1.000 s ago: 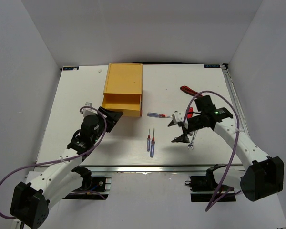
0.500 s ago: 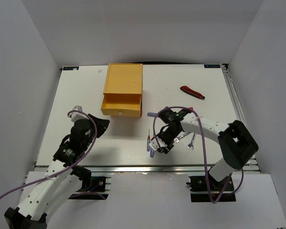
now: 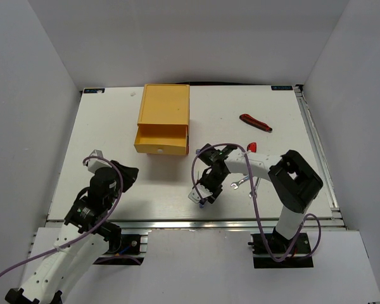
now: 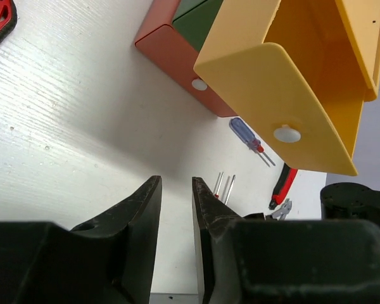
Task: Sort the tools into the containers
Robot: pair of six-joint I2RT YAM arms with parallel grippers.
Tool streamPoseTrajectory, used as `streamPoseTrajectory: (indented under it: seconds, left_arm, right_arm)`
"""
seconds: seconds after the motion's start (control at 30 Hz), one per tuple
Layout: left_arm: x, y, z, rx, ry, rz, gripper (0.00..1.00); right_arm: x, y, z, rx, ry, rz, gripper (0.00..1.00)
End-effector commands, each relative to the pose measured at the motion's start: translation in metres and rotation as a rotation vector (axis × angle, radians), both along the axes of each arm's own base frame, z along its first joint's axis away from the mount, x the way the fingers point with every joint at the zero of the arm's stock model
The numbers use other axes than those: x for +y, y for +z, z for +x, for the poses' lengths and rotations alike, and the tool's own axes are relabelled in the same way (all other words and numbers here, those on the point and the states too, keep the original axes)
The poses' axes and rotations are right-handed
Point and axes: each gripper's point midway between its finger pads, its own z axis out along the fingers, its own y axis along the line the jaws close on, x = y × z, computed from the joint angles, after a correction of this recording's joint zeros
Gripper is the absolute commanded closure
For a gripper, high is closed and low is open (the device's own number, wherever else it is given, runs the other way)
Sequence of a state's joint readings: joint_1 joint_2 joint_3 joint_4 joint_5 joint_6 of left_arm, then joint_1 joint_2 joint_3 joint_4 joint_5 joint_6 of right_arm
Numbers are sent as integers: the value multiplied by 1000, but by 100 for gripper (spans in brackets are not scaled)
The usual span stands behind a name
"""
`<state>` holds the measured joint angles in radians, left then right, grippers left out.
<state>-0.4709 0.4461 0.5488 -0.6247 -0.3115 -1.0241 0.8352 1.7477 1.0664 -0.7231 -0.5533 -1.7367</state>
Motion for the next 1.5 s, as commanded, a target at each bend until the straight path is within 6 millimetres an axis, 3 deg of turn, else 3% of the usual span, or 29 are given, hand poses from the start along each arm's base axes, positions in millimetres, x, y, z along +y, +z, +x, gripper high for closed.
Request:
streamPoseTrajectory:
  seconds: [0.0, 0.33, 0.47, 0.63, 0.73, 0.83, 1.03, 1.1, 1.13, 1.2, 1.27, 1.37, 1.47]
  left_arm:
    - [4, -6, -1, 16, 6, 30, 63]
    - [-21, -12, 7, -12, -110, 4, 48]
    - [-31, -12, 11, -41, -156, -15, 44]
    - [-38, -24, 12, -38, -188, -22, 43]
    - [-39, -32, 14, -42, -188, -27, 43]
    - [-41, -40, 15, -47, -192, -32, 43]
    - [-49, -48, 17, -84, -233, -14, 44]
    - [-58, -47, 16, -111, -278, 12, 45]
    - [-62, -46, 16, -119, -294, 23, 45]
    - [-73, -49, 13, -125, -347, 68, 45]
    - [-88, -55, 5, -125, -404, 113, 45]
    - [-107, -58, -6, -142, -449, 183, 45]
    - [-131, -64, -23, -164, -511, 271, 44]
  right_arm:
    - [2, -2, 6, -40, 45, -24, 50]
    - [-18, -20, 3, -32, 56, -126, 56]
    - [-22, -18, -2, -11, 27, -141, 73]
    - [-15, 6, -1, -10, -68, -66, 88]
    - [-1, 43, -3, 14, -147, 59, 96]
    - [12, 98, -1, -2, -213, 198, 100]
    - [41, 242, -7, 93, -351, 516, 100]
    - [58, 296, 7, 161, -477, 633, 100]
    - [64, 308, 14, 171, -516, 660, 100]
    - [87, 344, 53, 173, -656, 762, 100]
    - [111, 354, 95, 230, -843, 777, 100]
    - [140, 355, 135, 199, -906, 762, 100]
    - [155, 328, 141, 235, -905, 701, 100]
